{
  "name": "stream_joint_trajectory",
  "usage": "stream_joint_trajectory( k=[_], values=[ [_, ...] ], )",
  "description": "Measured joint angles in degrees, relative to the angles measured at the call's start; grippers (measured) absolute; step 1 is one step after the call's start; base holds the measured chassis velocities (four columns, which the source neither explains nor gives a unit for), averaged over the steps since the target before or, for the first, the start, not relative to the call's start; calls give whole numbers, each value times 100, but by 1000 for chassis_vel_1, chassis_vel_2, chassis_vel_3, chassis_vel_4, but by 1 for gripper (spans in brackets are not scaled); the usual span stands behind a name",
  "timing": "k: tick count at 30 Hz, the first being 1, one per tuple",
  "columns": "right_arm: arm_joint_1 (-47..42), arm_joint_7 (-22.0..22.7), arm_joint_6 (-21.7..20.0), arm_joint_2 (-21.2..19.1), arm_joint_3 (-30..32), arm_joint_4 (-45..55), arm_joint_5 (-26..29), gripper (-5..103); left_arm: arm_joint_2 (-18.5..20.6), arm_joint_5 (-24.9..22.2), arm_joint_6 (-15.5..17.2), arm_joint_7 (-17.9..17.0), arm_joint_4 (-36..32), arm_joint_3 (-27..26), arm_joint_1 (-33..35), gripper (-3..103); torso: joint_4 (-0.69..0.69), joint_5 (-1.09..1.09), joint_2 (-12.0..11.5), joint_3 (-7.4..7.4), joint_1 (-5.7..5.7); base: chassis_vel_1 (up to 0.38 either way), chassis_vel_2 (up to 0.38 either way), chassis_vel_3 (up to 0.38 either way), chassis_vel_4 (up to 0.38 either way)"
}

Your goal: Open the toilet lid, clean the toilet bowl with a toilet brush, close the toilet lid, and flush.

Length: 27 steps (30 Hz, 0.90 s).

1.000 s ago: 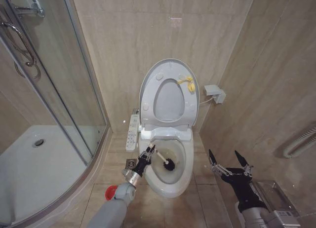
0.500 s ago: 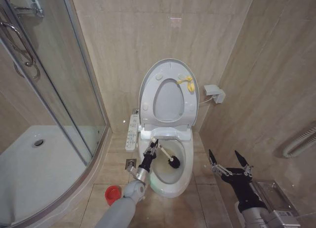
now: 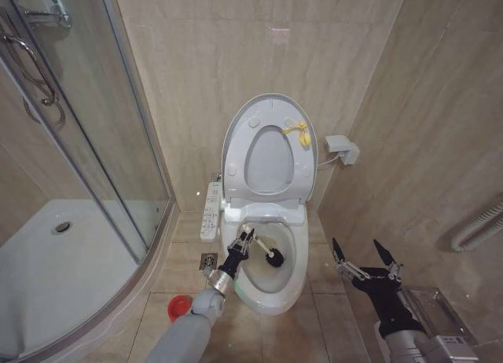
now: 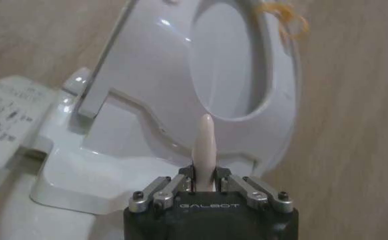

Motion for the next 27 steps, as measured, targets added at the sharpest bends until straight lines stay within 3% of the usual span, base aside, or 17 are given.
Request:
stream_joint_trajectory(
  k=[5,7,11,13,14,18,20,23,27],
  values=[
    [0,0,0,0,0,0,0,100,-183,-1076,200,-19,-314,108,9,19,0,0,0,0,0,0,0,0,0],
    [0,0,0,0,0,0,0,100,-205,-1168,211,10,-345,118,10,19,0,0,0,0,0,0,0,0,0],
    [0,0,0,0,0,0,0,100,-205,-980,169,151,-251,106,5,19,2,0,0,0,0,0,0,0,0],
    [0,0,0,0,0,0,0,100,-183,-551,59,226,-84,34,6,19,2,0,0,0,0,0,0,0,0],
    [0,0,0,0,0,0,0,100,-183,-551,59,226,-84,34,6,19,2,0,0,0,0,0,0,0,0],
    [0,0,0,0,0,0,0,100,-166,536,-225,217,219,-164,-11,19,2,0,0,-1,0,0,0,0,0],
    [0,0,0,0,0,0,0,100,-177,681,-275,197,271,-198,-26,19,2,0,0,0,0,0,0,0,0],
    [0,0,0,0,0,0,0,100,-218,654,-298,173,305,-214,-58,19,1,0,0,0,0,0,0,0,0],
    [0,0,0,0,0,0,0,100,-421,-337,-244,187,257,-156,-165,19,0,0,0,0,0,0,0,0,0]
  ],
)
